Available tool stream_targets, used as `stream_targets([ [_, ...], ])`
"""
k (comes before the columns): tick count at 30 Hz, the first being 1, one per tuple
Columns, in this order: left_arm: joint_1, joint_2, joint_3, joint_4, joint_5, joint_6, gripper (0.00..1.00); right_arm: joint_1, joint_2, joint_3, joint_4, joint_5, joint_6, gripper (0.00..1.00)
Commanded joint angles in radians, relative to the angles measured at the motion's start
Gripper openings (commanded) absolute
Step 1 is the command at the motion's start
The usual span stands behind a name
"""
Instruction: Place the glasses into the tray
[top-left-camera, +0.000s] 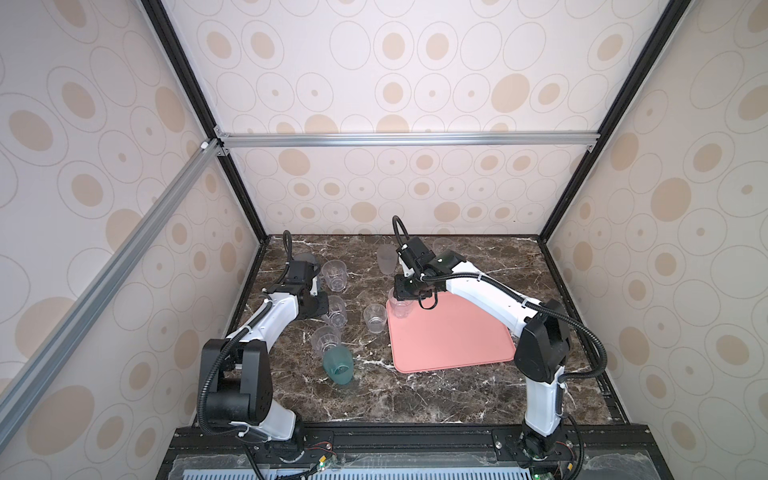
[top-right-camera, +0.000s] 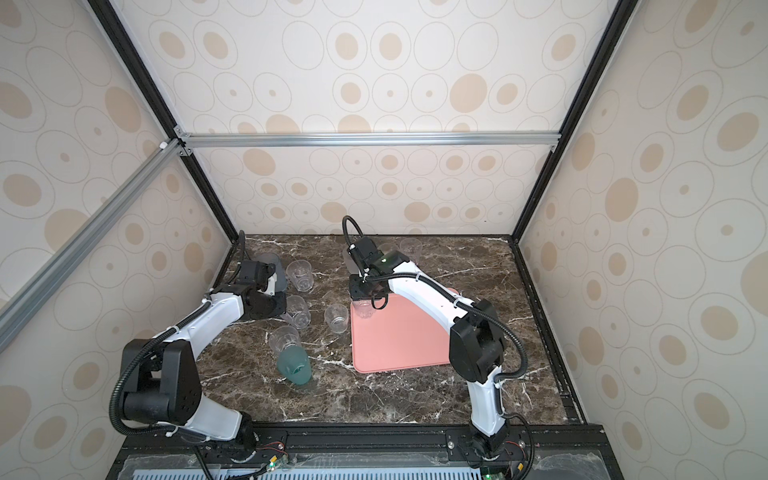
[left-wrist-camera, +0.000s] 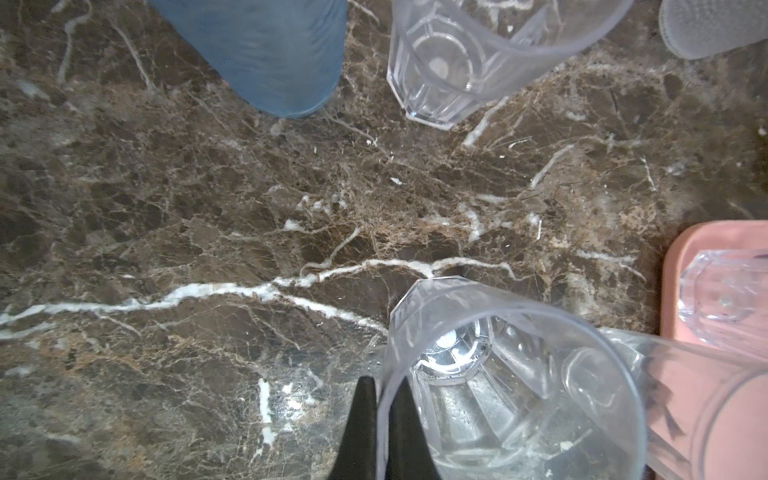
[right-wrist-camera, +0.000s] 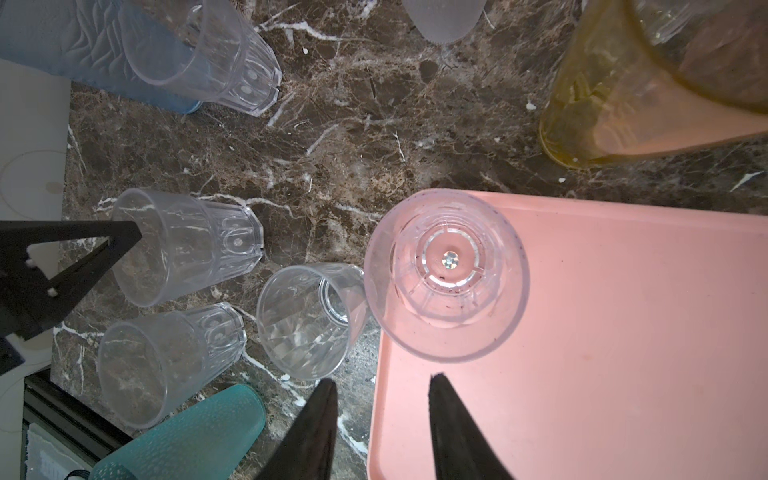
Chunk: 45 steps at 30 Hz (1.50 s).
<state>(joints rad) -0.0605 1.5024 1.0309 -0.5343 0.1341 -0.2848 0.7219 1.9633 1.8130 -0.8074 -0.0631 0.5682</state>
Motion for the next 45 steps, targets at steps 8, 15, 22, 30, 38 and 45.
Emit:
stream_targets([
  [8,-0.130,-0.115,0.244,0.024,-0.065,-0.132,0.00,0.050,-0.104,0.108,-0.008,0.164,-0.034,0.41],
  [15,-0.291,-0.091,0.291,0.150,-0.163,-0.306,0.00,0.119,-0.175,0.125,0.030,0.375,-0.117,0.50],
  [22,-0.378,-0.071,0.303,0.205,-0.166,-0.384,0.00,0.123,-0.144,0.171,0.031,0.347,-0.117,0.48],
  [30,-0.435,-0.051,0.320,0.201,-0.188,-0.403,0.00,0.124,-0.059,0.242,-0.013,0.407,-0.145,0.42],
  [38,-0.473,-0.028,0.351,0.199,-0.182,-0.424,0.00,0.124,0.013,0.280,-0.065,0.543,-0.165,0.30],
  [45,-0.493,-0.024,0.371,0.212,-0.130,-0.445,0.12,0.119,0.022,0.270,-0.097,0.628,-0.148,0.08],
])
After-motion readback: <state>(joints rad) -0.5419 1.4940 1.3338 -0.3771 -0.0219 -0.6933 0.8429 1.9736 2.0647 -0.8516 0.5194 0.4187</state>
